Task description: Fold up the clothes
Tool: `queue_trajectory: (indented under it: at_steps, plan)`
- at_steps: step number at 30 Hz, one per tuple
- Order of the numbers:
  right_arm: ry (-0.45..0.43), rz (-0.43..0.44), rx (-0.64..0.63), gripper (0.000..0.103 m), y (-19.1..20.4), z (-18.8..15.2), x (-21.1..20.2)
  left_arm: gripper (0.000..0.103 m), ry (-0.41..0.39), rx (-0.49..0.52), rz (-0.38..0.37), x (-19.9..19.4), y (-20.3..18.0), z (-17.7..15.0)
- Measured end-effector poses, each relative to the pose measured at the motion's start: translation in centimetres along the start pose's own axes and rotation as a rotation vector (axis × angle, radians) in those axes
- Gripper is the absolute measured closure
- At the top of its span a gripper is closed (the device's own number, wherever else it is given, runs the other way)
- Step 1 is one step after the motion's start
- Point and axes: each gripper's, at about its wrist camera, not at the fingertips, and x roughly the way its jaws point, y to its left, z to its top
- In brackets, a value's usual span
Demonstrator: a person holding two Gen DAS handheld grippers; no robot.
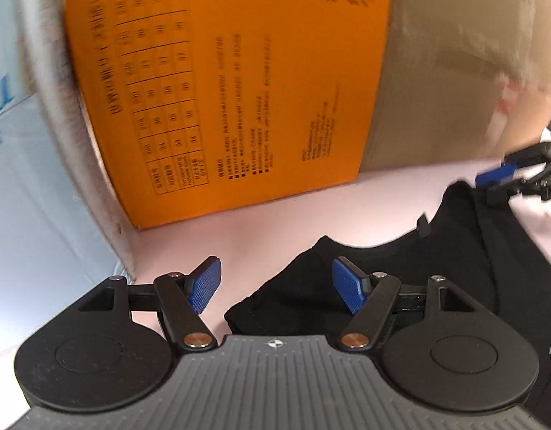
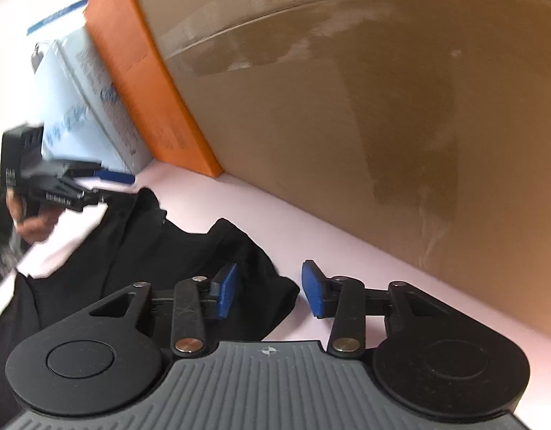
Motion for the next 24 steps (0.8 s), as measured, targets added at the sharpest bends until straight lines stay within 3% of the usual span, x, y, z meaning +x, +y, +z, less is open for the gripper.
queue_trajectory:
  at_steps: [1, 3, 6, 14, 20, 24]
  plan:
    - [0.014, -0.023, -0.057, 0.071, 0.6, 0.2, 0.2, 0.076, 0.011, 0.024, 0.003, 0.1, -0.3, 0.0]
    - [0.042, -0.04, -0.112, 0.097, 1.4, 0.5, 0.5, 0.099, 0.012, 0.049, 0.011, -0.2, -0.9, 0.0]
    - [0.072, -0.035, -0.135, 0.098, 2.1, 0.9, 0.7, 0.101, -0.005, 0.054, 0.022, -1.1, -1.2, 0.2]
    - [-0.002, -0.003, -0.125, 0.098, 5.8, 1.7, -4.6, 0.101, -0.087, 0.085, 0.049, -6.7, -2.5, 1.6]
    - [-0.057, 0.021, -0.119, 0.098, 8.7, 2.2, -8.5, 0.101, -0.193, 0.125, 0.054, -14.9, -5.0, 0.6]
    - [-0.096, 0.051, -0.151, 0.098, 12.7, 0.3, -13.3, 0.101, -0.248, 0.182, 0.057, -21.2, -7.3, -2.5]
